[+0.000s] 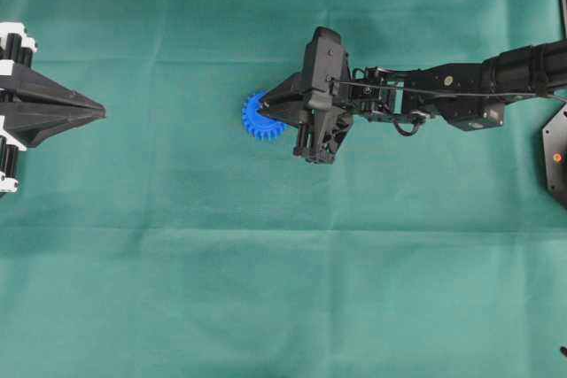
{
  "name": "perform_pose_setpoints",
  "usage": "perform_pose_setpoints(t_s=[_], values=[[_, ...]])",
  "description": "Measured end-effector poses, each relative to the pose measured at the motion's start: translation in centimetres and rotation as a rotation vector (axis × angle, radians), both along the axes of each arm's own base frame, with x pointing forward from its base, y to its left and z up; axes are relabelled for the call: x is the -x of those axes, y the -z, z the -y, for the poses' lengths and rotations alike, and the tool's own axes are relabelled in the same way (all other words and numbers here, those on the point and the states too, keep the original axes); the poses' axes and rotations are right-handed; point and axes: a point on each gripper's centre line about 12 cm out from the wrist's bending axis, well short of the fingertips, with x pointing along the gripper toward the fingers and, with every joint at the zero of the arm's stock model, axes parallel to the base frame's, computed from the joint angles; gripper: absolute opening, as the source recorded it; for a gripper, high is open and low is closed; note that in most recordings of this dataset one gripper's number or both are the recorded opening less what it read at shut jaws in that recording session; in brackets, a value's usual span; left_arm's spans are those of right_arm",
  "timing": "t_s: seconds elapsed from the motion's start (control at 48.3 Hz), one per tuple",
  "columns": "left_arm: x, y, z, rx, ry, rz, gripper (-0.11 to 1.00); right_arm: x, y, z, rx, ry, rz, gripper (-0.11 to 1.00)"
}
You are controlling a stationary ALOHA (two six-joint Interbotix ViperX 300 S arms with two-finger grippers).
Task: Insert the shaft placed at a random location into the center hole of the small gear at another random location.
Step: 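Lower the shaft into the gear's center hole with the right gripper, then open the right gripper to release the shaft and raise it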
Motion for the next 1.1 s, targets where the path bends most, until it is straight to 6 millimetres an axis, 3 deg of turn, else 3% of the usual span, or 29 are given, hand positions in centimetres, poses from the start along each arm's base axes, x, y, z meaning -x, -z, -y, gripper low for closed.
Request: perform_pose_setpoints(t_s=[0.269,0.331,0.476,0.559,0.746,1.098], values=[[0.0,0.1,0.0,0.0,-0.002,-0.005,0.0,0.0,0.0,-0.1,-0.001,0.0,-0.001,0.18],[0.0,0.0,0.0,0.0,0.0,-0.002,0.0,0.0,0.0,-0.1,0.001,-0.002,-0.002,0.32],[0.0,0.1,0.0,0.0,-0.002,-0.003,0.0,-0.1,0.0,-0.1,-0.001,0.0,0.002,0.77],[0.0,0.1,0.0,0.0,0.0,-0.003,0.0,0.0,0.0,0.0,-0.001,0.001,0.002,0.93],[0.0,0.1,0.0,0.0,-0.002,-0.003,0.0,0.0,-0.3,-0.1,0.001,-0.002,0.008,0.88],[0.0,0.1,0.0,0.0,0.0,-0.003,0.0,0.6,-5.5,-0.2,0.007,-0.005,0.067,0.89]])
